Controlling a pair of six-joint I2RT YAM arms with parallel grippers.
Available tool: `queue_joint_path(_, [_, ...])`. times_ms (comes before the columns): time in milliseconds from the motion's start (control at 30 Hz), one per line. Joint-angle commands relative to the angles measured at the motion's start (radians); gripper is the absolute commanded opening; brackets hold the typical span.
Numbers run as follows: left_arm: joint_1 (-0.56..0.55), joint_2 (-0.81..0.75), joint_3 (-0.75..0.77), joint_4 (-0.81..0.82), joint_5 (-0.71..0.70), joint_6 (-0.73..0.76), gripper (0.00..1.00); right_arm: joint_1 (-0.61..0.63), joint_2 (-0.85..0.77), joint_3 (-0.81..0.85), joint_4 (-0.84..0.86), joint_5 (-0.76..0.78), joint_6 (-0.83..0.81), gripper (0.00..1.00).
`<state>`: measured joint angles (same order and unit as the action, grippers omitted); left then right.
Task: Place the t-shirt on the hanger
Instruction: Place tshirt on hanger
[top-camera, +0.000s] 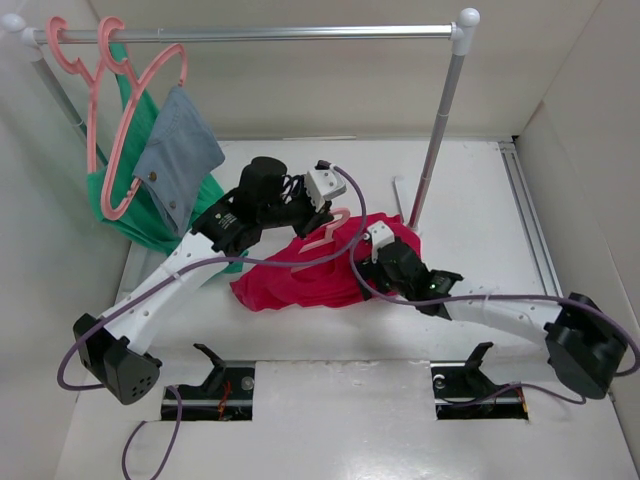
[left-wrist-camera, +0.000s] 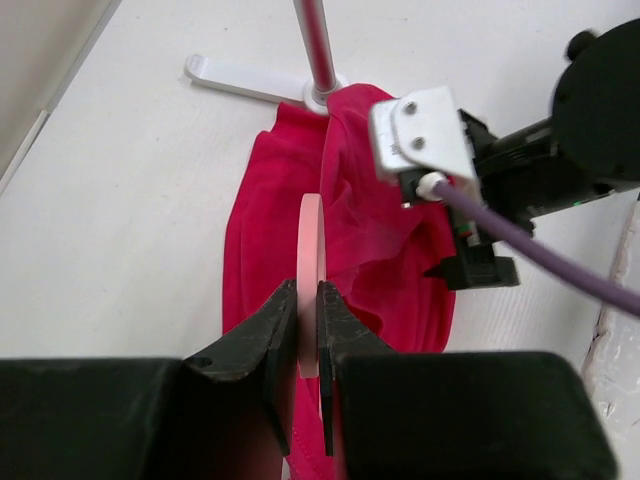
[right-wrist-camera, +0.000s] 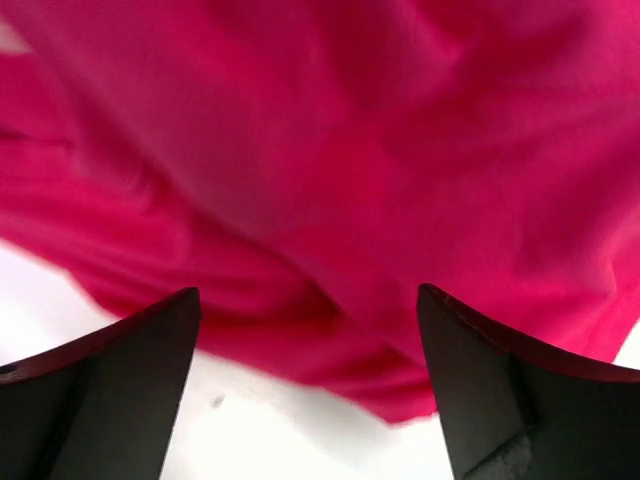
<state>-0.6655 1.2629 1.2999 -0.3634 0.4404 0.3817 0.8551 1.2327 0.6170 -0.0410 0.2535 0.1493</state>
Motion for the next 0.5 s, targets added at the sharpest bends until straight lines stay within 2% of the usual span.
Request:
queue_joint_path(0, [0.001, -0.046, 0.002, 0.070, 0.011, -0.020, 0.00, -0.005, 0.071, 0.078, 0.148, 0.075, -0.031, 0.91])
queue_joint_path(100, [0.001, -0.046, 0.002, 0.070, 0.020, -0.020, 0.00, -0.050, 0.161, 0.099, 0.216, 0.015, -0.051, 0.74])
queue_joint_path(133, [0.001, -0.046, 0.002, 0.070, 0.020, -0.020, 0.00, -0.060, 0.177, 0.099, 0.216, -0.005, -0.051, 0.50])
queue_joint_path(233, [0.001, -0.046, 0.002, 0.070, 0.020, -0.020, 0.00, -0.085, 0.191, 0.112, 0.216, -0.016, -0.030, 0.06])
queue_joint_path(267, [0.001, -0.056, 0.002, 0.061, 0.020, -0.020, 0.00, -0.097, 0.171, 0.095, 0.216, -0.016, -0.030, 0.00])
queue_joint_path(400, [0.010, -0.065, -0.008, 0.012, 0.020, 0.057, 0.00, -0.152, -0.002, 0.027, 0.216, -0.058, -0.005, 0.00])
queue_joint_path(467, [0.010, -0.065, -0.017, -0.023, 0.043, 0.150, 0.00, -0.208, -0.136, 0.018, 0.136, -0.059, -0.005, 0.00])
